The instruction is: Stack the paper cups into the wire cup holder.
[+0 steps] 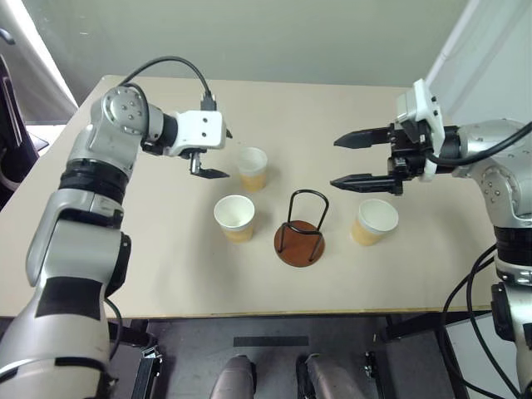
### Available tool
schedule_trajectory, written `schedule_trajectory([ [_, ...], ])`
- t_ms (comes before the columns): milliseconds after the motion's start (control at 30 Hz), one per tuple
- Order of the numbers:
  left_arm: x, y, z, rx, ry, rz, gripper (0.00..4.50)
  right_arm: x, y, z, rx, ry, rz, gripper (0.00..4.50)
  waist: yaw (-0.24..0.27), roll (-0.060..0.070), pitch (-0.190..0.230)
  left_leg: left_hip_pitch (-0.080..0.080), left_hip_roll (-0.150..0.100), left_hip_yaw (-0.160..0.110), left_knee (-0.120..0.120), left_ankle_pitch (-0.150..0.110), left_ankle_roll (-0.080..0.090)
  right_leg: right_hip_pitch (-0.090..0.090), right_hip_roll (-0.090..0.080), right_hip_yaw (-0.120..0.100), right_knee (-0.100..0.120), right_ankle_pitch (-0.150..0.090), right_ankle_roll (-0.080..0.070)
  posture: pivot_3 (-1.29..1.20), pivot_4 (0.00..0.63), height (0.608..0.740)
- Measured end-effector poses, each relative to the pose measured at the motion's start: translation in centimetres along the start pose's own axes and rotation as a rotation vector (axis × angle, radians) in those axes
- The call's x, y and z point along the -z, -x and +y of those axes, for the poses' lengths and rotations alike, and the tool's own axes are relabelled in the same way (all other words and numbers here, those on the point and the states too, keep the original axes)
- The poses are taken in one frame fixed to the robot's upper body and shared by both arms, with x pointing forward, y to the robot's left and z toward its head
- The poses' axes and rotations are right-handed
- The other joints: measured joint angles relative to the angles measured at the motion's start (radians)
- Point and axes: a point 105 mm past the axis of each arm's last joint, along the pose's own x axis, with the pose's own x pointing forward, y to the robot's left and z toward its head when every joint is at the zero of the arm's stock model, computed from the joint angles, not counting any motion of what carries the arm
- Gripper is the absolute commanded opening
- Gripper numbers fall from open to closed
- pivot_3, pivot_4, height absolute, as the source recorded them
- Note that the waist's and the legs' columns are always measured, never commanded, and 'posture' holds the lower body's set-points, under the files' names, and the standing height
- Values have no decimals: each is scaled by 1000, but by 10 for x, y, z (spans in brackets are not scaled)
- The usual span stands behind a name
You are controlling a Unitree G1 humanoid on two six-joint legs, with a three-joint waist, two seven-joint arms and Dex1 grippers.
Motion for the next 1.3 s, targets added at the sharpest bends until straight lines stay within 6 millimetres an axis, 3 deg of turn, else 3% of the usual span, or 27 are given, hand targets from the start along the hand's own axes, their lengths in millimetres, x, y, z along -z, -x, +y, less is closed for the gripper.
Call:
schedule_trajectory([
  [167,5,-10,-10,68,-28,36,4500,-3,0,3,-10,9,-3,3983,1,0,0,-1,0,0,3,-2,4,0,0,0,1,1,2,0,150,740],
  [500,8,-14,-4,40,-92,90,4500,-4,-1,3,-13,12,-8,3983,0,0,0,-4,-2,0,15,-5,9,1,-1,0,2,4,7,0,150,740],
  [1067,4,-36,-5,3,-162,97,4500,-3,0,3,-8,14,-4,3983,2,0,0,-5,-5,0,16,-4,11,0,-3,1,2,5,9,0,150,740],
  [1167,1,-39,-6,9,-169,90,3910,-3,0,3,-8,13,-2,4029,2,0,0,-5,-5,1,17,-4,11,0,-4,1,2,6,10,0,150,740],
  [1300,2,-40,-7,15,-170,92,2466,-2,1,3,-5,12,3,4029,1,0,0,-5,-5,1,17,-4,11,0,-3,1,2,6,10,0,150,740],
])
